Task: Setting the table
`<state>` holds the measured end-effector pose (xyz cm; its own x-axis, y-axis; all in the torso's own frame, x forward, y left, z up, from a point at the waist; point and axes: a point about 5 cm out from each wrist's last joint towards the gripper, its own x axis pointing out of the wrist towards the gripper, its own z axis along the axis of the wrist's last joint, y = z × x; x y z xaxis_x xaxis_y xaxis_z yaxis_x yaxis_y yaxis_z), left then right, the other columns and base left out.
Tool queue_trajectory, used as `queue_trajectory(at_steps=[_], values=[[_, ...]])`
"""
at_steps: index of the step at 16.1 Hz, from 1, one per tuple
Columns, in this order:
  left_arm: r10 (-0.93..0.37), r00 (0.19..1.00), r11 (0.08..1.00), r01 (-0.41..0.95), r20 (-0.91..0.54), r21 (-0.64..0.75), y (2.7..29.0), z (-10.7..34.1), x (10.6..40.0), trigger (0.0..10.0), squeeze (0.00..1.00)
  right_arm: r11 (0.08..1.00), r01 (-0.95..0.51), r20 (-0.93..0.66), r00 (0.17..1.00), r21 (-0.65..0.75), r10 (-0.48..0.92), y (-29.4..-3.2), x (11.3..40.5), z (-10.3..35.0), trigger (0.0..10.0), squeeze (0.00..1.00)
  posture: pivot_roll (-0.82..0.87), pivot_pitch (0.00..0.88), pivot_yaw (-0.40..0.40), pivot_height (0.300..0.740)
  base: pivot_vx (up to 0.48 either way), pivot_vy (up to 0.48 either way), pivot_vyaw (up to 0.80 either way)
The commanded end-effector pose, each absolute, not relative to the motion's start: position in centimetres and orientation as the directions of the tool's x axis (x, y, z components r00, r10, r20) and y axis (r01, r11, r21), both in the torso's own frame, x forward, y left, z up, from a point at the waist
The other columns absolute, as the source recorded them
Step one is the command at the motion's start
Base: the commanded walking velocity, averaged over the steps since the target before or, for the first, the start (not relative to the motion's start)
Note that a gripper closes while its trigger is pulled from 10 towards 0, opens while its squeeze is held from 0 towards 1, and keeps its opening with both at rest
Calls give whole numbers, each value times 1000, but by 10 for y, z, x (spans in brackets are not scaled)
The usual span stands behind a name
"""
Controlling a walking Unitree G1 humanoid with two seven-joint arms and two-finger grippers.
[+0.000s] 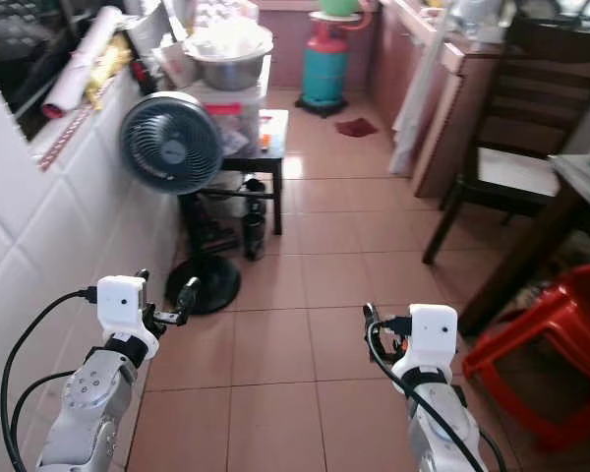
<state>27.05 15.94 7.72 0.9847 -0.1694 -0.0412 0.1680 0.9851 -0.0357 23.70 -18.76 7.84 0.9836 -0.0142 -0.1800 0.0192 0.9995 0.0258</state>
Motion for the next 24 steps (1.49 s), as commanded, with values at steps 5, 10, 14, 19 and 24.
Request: queue_trajectory(at_steps=[5,10,14,19,24], values=[[-200,979,979,198,-43,-55,158,77,271,10000,0,999,26,-171,985,23,-22,-186,239,82,10000,0,52,0,7,740,0,0,-800],[-251,967,967,249,-38,-57,151,80,274,10000,0,998,56,-174,984,34,-49,-186,232,79,10000,0,40,0,28,740,0,0,-800],[-281,959,958,278,-39,-64,151,81,273,10000,0,997,67,-166,984,49,-58,-183,234,81,10000,0,40,0,34,740,212,0,-800],[-294,955,954,290,-50,-78,147,78,270,10000,0,996,76,-171,983,37,-69,-187,231,80,10000,0,32,0,31,740,323,0,-800],[-295,954,954,290,-59,-80,147,76,271,10000,0,997,73,-165,984,34,-66,-186,233,82,10000,0,33,0,28,740,333,0,-800]])
